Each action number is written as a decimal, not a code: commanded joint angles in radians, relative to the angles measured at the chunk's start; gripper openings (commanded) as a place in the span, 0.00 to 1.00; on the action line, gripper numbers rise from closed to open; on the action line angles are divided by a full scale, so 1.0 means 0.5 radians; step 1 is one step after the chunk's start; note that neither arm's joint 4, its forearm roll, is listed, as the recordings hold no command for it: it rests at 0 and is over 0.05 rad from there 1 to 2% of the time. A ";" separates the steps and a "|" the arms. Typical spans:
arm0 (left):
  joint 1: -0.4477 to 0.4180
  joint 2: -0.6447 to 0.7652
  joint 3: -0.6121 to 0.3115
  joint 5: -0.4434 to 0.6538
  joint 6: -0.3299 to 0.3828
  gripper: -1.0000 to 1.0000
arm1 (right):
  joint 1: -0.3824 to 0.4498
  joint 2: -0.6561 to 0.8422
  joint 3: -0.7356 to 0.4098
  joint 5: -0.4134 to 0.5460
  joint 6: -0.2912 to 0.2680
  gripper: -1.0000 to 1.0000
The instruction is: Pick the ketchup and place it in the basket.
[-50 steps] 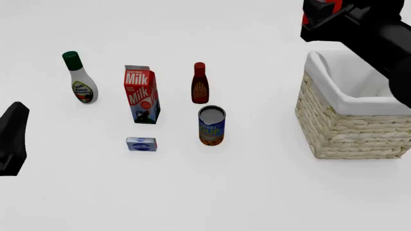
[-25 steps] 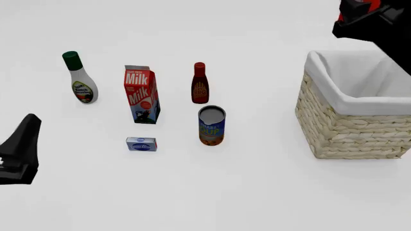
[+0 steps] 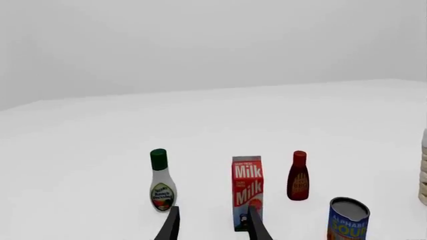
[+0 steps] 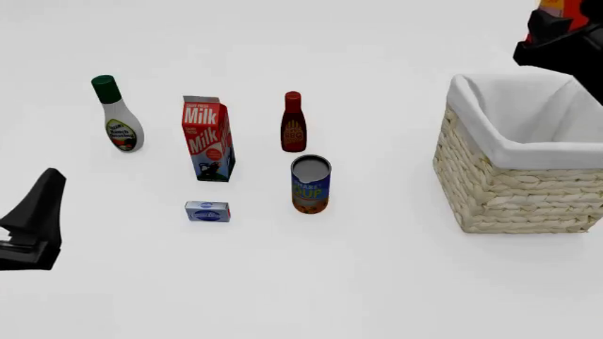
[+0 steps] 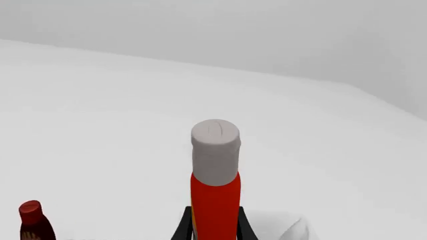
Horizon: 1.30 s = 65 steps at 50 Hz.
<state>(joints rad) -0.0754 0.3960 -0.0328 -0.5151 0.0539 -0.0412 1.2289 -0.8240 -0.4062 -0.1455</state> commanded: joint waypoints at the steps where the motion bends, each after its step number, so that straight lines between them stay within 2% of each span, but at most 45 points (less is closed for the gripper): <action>1: -0.010 0.047 0.004 -0.041 -0.005 1.00 | -0.071 -0.003 0.075 -0.059 0.043 0.00; 29: -0.011 0.116 0.009 -0.103 0.005 1.00 | -0.264 0.101 0.201 -0.232 0.044 0.00; 65: -0.009 0.210 0.008 -0.181 -0.014 1.00 | -0.299 0.416 0.144 -0.371 -0.011 0.00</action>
<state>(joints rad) -0.0828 0.5015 -0.0296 -0.6045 0.0497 -0.1876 1.4051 -0.7360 -0.5772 -0.1591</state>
